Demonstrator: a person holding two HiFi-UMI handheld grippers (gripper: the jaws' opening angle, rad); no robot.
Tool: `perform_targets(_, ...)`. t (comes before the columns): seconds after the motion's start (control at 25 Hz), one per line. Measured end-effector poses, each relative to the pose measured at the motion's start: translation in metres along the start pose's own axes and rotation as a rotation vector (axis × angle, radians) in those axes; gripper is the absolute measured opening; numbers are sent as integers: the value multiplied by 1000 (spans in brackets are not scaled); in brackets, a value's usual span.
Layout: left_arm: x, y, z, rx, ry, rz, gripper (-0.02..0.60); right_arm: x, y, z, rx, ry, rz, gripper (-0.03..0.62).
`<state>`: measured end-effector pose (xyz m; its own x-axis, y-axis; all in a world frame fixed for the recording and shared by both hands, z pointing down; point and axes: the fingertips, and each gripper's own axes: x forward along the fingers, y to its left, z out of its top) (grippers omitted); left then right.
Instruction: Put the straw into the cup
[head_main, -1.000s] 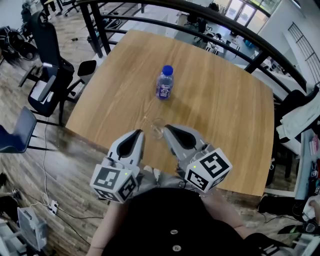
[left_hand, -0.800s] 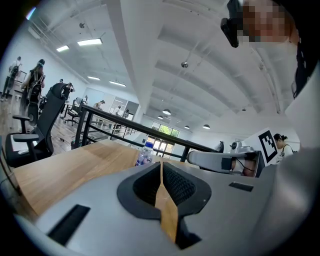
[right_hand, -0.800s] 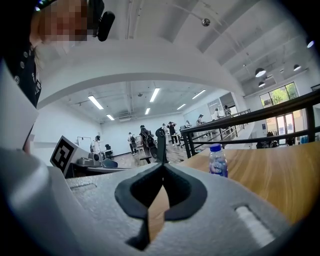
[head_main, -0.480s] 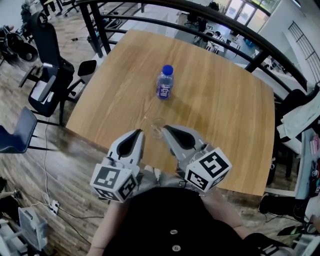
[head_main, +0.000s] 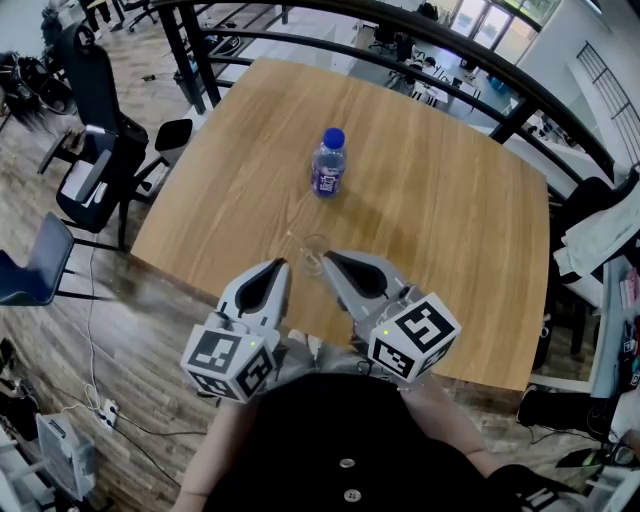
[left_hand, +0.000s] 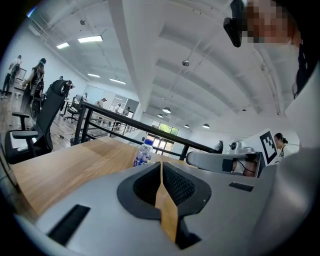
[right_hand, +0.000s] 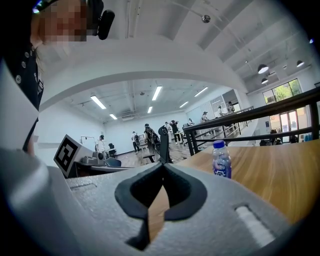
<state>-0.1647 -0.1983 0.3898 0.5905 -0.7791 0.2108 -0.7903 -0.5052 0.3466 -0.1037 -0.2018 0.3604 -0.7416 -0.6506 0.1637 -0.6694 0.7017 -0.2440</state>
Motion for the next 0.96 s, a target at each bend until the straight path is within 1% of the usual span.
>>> perform_targets(0.36,1,-5,-6,-15,18,-12,29,-2,-3,-4,17,15,-5,-2)
perform_targets(0.96,5,-9,-14,-17,33,-21,29,-3,-1,-8,8,24,9,-2)
